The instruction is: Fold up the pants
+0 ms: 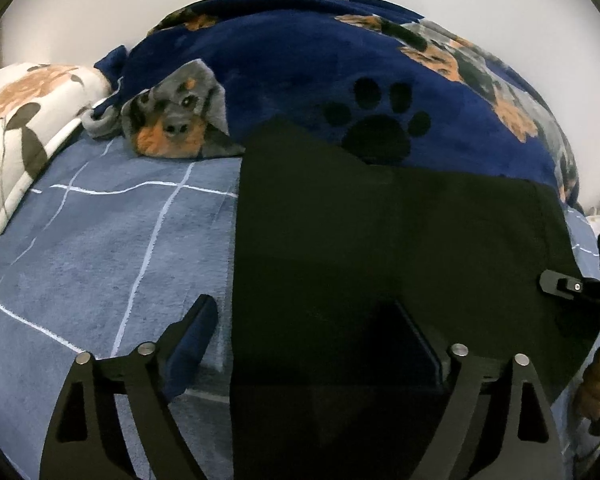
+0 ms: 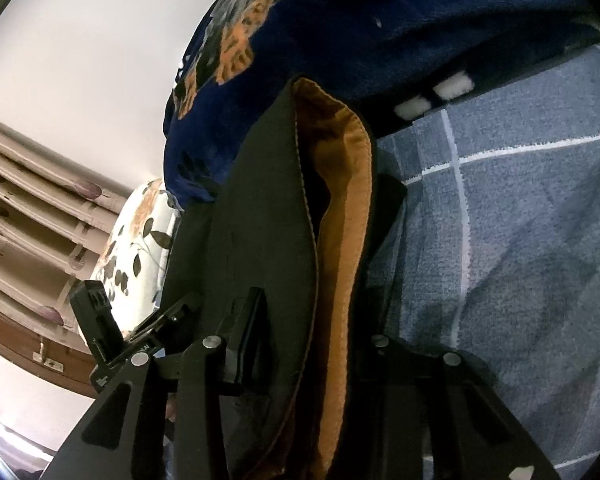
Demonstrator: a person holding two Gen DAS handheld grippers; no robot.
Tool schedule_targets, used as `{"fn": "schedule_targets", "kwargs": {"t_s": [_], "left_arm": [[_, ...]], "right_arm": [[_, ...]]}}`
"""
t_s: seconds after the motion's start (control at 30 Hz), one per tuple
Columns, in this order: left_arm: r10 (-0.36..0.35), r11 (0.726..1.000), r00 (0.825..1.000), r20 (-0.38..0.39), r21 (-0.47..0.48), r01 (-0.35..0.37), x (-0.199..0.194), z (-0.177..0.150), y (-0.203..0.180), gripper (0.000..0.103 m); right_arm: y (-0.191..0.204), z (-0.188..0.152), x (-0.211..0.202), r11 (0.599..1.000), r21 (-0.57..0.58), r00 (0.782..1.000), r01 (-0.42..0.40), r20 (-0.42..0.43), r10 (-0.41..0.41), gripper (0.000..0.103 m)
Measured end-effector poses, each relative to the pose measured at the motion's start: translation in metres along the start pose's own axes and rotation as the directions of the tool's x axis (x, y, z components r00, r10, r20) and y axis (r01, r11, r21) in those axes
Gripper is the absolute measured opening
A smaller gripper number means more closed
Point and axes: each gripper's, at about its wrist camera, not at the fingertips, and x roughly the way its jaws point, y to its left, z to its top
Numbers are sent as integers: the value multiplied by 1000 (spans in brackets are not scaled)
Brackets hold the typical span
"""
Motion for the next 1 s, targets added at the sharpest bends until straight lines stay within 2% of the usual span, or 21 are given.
{"fn": "schedule_targets", "kwargs": {"t_s": [0.13,0.4,0.63,0.73,0.77,0.8,0.93,1.0], "left_arm": [[18,1000,1000,-1,-20,-18,0,-1,3,95],[47,999,999,5,-25,-46,0,-2,2,99],[124,992,991,50,12,-125,-9,-4,-7,99],[200,978,975,97,33,-204,-20,-6,-12,99],[234,970,966,111,44,-240,-25,-8,-14,99],[256,963,960,118,51,-263,-30,-9,-17,99],[259,959,950,173,76,-275,-64,-17,-29,99],[254,956,943,214,93,-279,-86,-21,-38,99]], "right_arm": [[4,0,2,1000,-4,1000,4,8,-4,30],[5,-3,1,1000,-8,1000,9,28,-9,31],[8,-3,1,1000,-10,999,27,41,-26,34],[19,-5,-5,993,-4,991,115,72,-114,44],[27,-8,-14,985,-3,980,171,105,-170,61],[32,-10,-21,980,-8,971,199,135,-196,70],[64,-27,-67,966,-58,935,251,273,-226,73],[78,-40,-86,963,-84,926,257,306,-220,80]]}}
